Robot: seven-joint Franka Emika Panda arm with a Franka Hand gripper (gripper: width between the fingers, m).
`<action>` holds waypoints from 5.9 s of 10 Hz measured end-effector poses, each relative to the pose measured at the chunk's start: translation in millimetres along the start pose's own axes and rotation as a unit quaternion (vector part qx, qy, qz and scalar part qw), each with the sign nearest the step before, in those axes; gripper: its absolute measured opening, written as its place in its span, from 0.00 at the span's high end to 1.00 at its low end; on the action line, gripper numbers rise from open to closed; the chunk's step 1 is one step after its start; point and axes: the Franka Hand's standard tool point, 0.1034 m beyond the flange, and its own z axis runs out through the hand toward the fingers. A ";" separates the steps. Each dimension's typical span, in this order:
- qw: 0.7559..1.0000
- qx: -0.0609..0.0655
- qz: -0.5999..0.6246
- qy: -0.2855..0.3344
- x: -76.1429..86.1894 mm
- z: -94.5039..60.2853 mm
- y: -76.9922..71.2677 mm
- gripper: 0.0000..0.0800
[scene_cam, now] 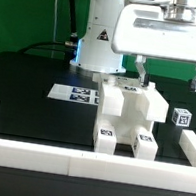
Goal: Assemble chair
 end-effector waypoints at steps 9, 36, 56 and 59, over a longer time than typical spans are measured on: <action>0.997 0.008 0.013 -0.069 -11.6 -10.7 -6.7 0.19; 0.991 0.012 -0.009 -0.133 -165.1 16.3 -105.5 0.19; 0.989 -0.004 -0.015 -0.146 -190.2 47.5 -95.1 0.64; 0.986 -0.004 -0.012 -0.166 -184.8 34.1 -96.7 0.64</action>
Offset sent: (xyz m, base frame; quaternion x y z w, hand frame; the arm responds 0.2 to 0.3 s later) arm -0.0152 -0.0044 0.0167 -0.0326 -0.0077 0.0121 0.9994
